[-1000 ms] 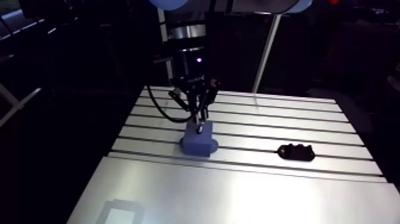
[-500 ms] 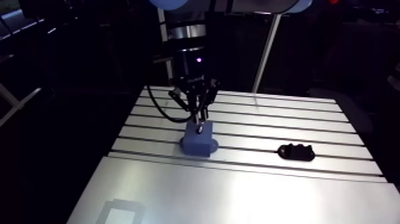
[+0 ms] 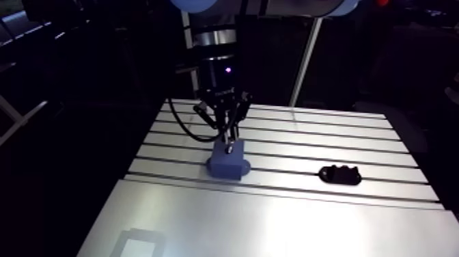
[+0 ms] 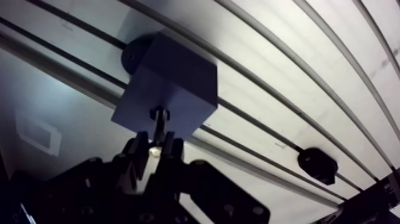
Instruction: Pick up the M10 bolt and insert it into the hex recess until seated.
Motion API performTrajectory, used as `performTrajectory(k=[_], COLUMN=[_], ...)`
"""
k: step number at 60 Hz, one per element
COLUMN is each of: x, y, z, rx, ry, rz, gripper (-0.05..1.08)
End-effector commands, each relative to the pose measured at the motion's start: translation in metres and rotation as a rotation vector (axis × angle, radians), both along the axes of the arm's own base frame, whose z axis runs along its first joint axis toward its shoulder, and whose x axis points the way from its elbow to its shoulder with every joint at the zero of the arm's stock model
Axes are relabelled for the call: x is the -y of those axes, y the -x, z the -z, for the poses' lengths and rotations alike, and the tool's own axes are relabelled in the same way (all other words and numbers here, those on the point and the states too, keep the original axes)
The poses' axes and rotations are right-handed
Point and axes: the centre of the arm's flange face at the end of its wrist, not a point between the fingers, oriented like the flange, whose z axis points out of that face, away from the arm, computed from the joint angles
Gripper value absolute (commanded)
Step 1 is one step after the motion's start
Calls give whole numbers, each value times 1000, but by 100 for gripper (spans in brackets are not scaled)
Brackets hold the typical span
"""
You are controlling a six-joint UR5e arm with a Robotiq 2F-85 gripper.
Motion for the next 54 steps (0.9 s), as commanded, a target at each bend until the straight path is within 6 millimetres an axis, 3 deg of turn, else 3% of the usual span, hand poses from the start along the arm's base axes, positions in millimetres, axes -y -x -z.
performTrajectory(k=[1, 54], x=[0, 1], y=[-1, 0], z=[1, 1], rx=[2, -1], ry=[0, -1], rz=[-1, -3], gripper=[107, 107])
